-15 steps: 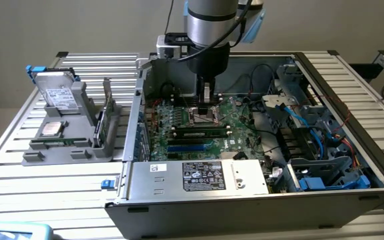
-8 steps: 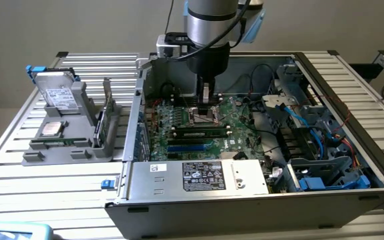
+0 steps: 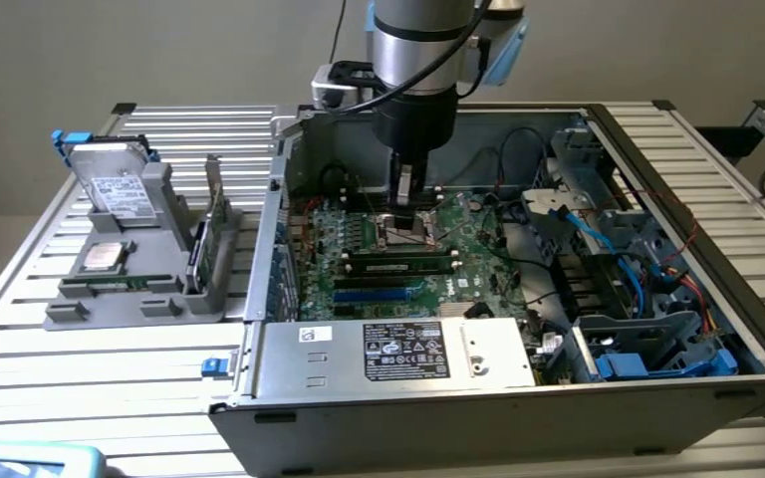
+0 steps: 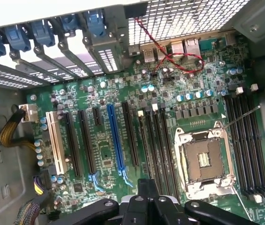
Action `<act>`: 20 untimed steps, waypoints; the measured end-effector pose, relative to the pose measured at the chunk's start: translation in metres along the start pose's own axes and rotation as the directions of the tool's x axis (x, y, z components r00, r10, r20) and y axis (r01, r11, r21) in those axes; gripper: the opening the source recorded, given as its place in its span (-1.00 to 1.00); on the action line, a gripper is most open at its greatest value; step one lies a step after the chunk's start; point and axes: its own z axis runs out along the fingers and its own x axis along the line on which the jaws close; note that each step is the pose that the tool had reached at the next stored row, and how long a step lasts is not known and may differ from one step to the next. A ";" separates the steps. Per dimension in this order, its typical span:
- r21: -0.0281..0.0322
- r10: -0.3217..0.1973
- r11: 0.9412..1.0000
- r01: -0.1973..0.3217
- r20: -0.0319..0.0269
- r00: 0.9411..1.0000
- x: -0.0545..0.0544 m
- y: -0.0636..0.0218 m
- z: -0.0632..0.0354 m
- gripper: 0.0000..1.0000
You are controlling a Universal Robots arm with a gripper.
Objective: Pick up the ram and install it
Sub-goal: 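Press down the ram until it locks into place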
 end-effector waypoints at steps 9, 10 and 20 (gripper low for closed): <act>0.001 0.126 0.992 -0.126 0.000 0.992 0.000 0.0000 -0.0087 -0.79; 0.001 0.136 0.991 -0.136 0.000 0.991 0.000 0.0000 -0.0113 -0.79; 0.001 0.248 0.969 -0.248 -0.001 0.969 0.000 -0.0001 -0.0366 -0.79</act>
